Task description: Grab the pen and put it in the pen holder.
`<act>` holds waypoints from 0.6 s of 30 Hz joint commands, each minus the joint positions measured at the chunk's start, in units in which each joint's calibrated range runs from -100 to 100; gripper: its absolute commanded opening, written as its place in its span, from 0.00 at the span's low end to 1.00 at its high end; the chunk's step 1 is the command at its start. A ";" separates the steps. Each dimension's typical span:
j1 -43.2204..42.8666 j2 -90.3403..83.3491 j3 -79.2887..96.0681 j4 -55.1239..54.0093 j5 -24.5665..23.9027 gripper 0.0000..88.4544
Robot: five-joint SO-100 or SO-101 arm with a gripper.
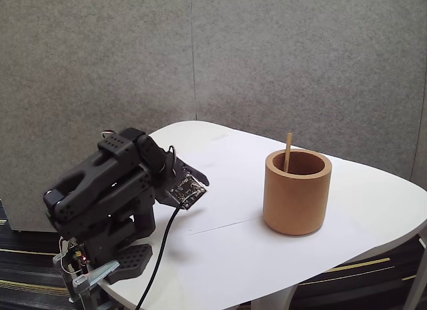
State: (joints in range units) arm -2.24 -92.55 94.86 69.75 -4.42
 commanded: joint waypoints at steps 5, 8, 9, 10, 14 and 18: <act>0.04 0.03 -0.18 0.34 0.29 0.35; 0.04 0.03 -0.18 0.25 0.29 0.35; 0.04 0.03 -0.18 0.25 0.29 0.35; 0.04 0.03 -0.18 0.25 0.29 0.35; 0.04 0.03 -0.18 0.25 0.29 0.35; 0.04 0.03 -0.18 0.25 0.34 0.35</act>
State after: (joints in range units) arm -2.17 -92.55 94.86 69.75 -4.37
